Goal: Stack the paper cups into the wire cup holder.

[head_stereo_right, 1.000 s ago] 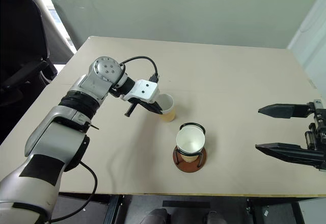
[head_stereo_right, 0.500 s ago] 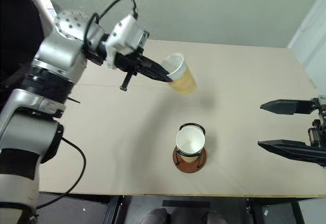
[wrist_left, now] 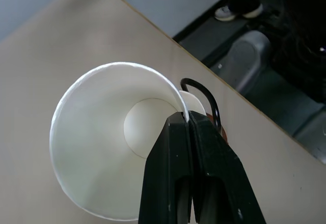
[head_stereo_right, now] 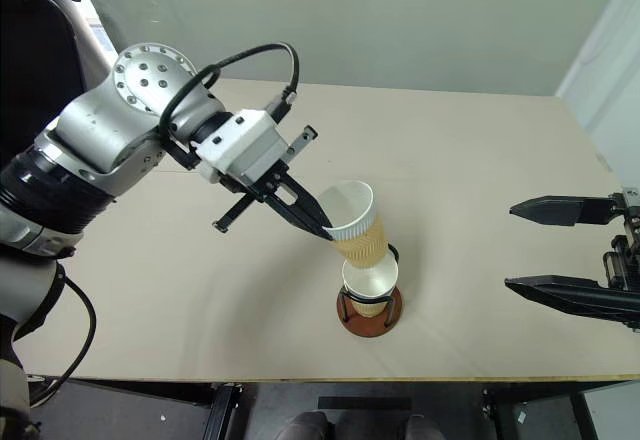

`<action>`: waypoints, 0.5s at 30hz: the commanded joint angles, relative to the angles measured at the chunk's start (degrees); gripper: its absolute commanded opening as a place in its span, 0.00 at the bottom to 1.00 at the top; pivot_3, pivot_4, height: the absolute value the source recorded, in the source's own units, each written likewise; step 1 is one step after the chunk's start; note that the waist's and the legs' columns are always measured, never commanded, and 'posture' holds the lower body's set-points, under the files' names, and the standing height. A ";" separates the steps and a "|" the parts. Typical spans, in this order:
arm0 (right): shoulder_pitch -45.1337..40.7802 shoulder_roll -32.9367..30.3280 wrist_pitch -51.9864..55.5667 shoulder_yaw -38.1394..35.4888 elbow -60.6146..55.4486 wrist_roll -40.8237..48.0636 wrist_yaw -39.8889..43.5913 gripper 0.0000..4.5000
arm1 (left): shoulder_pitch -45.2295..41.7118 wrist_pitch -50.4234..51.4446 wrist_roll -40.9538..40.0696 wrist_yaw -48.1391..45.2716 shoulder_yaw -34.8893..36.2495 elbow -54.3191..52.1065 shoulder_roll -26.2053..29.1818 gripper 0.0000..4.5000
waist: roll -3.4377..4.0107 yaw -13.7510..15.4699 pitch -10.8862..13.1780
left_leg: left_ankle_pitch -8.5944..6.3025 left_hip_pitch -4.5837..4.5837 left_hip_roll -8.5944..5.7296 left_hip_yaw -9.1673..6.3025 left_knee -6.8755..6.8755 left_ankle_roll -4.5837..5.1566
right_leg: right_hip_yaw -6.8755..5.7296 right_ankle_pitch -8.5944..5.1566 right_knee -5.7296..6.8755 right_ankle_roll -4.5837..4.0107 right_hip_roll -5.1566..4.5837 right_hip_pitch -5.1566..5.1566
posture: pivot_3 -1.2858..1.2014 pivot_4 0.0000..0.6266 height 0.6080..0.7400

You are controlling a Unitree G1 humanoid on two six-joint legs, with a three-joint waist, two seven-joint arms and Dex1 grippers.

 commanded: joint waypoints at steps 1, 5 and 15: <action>-0.10 -0.18 -0.14 -2.30 -0.80 0.50 -0.22 1.00 | -1.23 -0.65 -2.29 -1.62 0.05 -1.46 0.42 0.00 | 0.01 -0.03 0.00 | 0.00 -0.01 0.00 0.00 -0.03 0.00 | 0.00 0.00 0.01 0.00 -0.01 0.00 | 0.52 0.24 1.00; -0.09 -0.23 -0.25 -2.18 -0.79 0.37 -0.47 1.00 | -1.63 -1.11 -3.36 -1.62 -1.77 -2.99 1.75 0.00 | 0.01 -0.03 0.00 | -0.02 -0.04 0.00 0.00 -0.08 0.02 | 0.00 0.00 0.16 0.00 -0.01 0.00 | 0.52 0.24 1.00; -0.62 -0.15 -1.05 -0.89 -0.86 0.27 -1.34 1.00 | -0.53 -4.89 0.55 -1.62 -4.39 -3.22 1.39 0.00 | 0.02 -0.05 0.00 | -0.05 -0.04 0.00 -0.02 -0.09 0.04 | 0.00 0.00 0.12 0.00 -0.03 0.00 | 0.52 0.24 1.00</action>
